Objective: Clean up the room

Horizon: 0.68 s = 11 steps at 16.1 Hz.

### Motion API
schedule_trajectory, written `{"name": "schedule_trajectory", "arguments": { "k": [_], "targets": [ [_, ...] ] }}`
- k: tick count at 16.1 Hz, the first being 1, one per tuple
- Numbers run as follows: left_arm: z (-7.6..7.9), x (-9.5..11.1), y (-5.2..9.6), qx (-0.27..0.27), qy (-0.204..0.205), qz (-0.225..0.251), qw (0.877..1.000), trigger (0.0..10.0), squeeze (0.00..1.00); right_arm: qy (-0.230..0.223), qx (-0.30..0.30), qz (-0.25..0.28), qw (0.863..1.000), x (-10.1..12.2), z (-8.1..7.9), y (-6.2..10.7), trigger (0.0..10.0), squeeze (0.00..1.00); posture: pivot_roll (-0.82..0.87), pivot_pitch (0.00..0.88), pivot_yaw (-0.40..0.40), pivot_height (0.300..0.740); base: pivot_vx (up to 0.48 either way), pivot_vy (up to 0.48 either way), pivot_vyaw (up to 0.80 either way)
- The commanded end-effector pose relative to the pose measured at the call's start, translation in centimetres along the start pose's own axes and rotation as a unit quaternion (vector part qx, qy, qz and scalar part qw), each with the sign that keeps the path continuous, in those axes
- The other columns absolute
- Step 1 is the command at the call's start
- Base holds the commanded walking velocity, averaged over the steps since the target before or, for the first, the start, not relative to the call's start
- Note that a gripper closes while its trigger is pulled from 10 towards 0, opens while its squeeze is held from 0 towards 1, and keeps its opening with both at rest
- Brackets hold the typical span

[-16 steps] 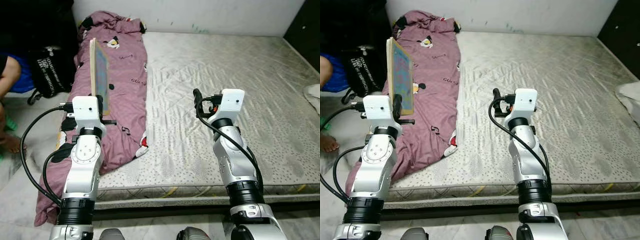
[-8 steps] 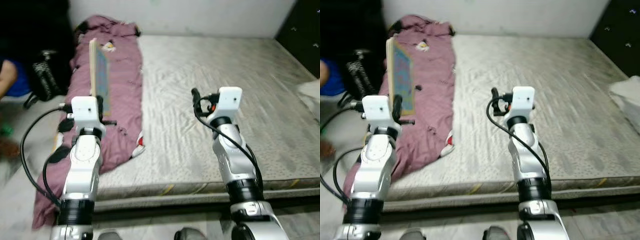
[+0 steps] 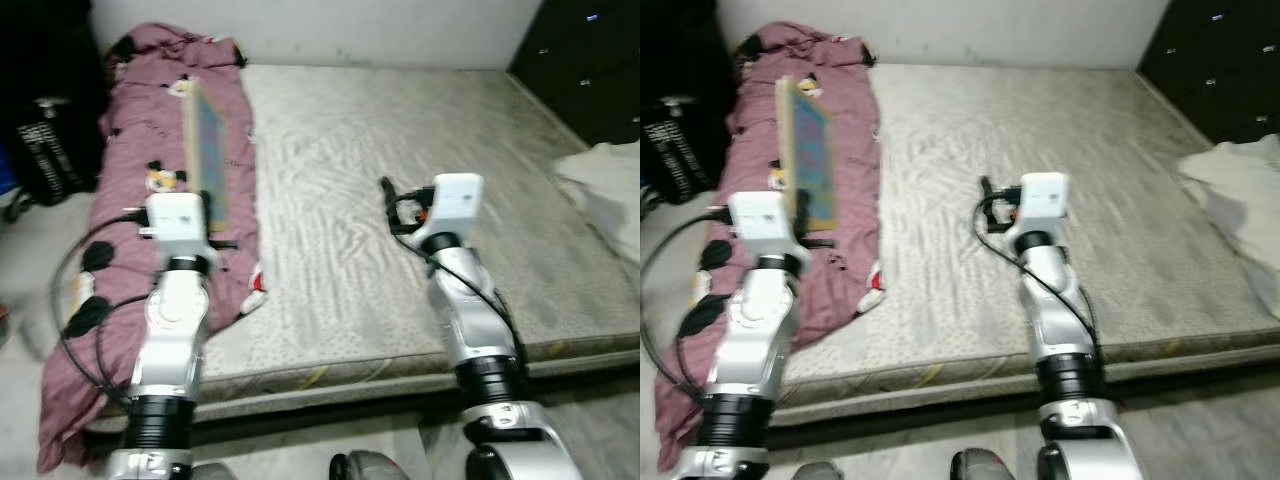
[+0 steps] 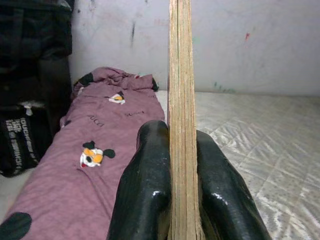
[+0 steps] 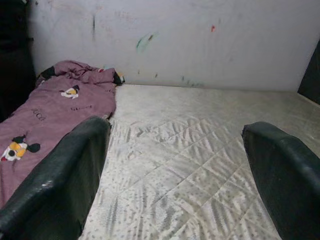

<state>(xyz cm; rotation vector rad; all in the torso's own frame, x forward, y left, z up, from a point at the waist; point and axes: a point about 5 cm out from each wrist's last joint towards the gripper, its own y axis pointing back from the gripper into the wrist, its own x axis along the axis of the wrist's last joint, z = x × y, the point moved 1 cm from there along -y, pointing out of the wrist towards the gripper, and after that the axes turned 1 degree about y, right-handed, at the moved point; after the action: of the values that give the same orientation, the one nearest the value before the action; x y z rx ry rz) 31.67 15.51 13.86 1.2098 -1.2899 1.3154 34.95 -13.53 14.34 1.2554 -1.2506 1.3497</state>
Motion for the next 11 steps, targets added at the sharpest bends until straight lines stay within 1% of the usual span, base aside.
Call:
{"name": "schedule_trajectory", "arguments": {
  "k": [1,9,10,11],
  "targets": [
    [-0.29,0.95,-0.28,0.003,0.004,0.023,1.0,10.0,0.0,-0.002,0.004,0.007,1.0,0.43,-0.23,-0.2,10.0,0.0,0.04,0.0,-0.063,0.74,0.0,-0.33,0.0],
    [-0.29,0.94,-0.38,0.005,0.008,0.023,1.0,10.0,0.0,-0.001,0.01,0.008,1.0,0.45,-0.33,-0.29,10.0,0.0,0.04,0.0,-0.064,0.74,0.0,-0.386,0.0],
    [-0.29,0.94,-0.37,0.006,0.009,0.023,1.0,10.0,0.0,-0.001,0.011,0.008,1.0,0.44,-0.35,-0.28,10.0,0.0,0.04,0.0,-0.064,0.74,0.0,-0.337,0.0],
    [-0.31,0.91,-0.35,0.008,0.017,0.023,1.0,10.0,0.0,0.0,0.012,0.008,1.0,0.43,-0.37,-0.28,10.0,0.0,0.04,0.0,-0.064,0.74,0.0,0.0,0.0]
  ]
}}
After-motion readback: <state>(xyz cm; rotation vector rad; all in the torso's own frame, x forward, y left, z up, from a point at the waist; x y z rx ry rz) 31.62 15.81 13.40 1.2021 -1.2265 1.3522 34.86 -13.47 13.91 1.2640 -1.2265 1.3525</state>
